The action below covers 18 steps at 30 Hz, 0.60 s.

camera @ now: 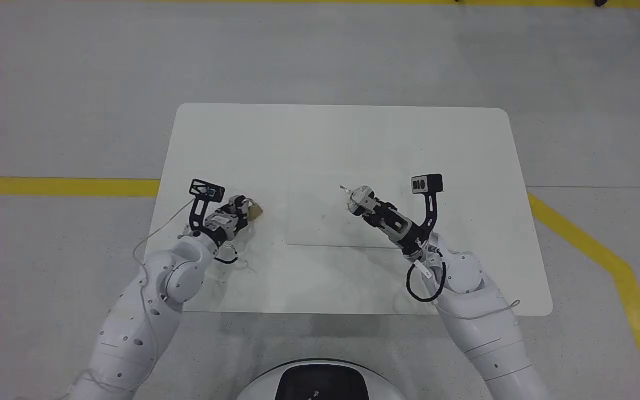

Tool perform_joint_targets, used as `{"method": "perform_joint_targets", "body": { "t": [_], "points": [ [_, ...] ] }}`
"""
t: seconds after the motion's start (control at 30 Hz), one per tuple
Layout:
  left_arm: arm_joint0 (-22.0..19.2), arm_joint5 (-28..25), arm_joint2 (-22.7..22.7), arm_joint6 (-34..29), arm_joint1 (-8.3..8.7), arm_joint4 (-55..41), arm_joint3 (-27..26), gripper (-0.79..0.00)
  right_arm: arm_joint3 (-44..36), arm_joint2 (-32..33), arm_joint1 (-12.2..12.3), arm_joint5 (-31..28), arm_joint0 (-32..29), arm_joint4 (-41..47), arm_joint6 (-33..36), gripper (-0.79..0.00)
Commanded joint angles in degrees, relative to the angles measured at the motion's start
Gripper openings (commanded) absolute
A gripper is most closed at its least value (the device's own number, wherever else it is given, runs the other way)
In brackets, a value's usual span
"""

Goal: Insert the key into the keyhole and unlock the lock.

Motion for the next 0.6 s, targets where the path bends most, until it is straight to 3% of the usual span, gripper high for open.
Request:
{"method": "perform_joint_targets", "body": {
  "t": [0.0,0.3,0.43,0.57],
  "points": [
    [0.0,-0.3,-0.2,0.0,0.02,0.0,0.1,-0.785,0.0,0.0,0.0,0.0,0.0,0.0,0.0,-0.785],
    [0.1,-2.3,-2.0,-1.7,0.08,-4.1,0.2,-0.785,0.0,0.0,0.0,0.0,0.0,0.0,0.0,-0.785],
    [-0.4,-7.2,-5.6,-8.2,0.16,-20.7,1.8,-0.785,0.0,0.0,0.0,0.0,0.0,0.0,0.0,-0.785],
    [-1.8,-11.7,-9.9,-22.2,0.60,-43.9,5.4,-0.785,0.0,0.0,0.0,0.0,0.0,0.0,0.0,-0.785]
  ]
}}
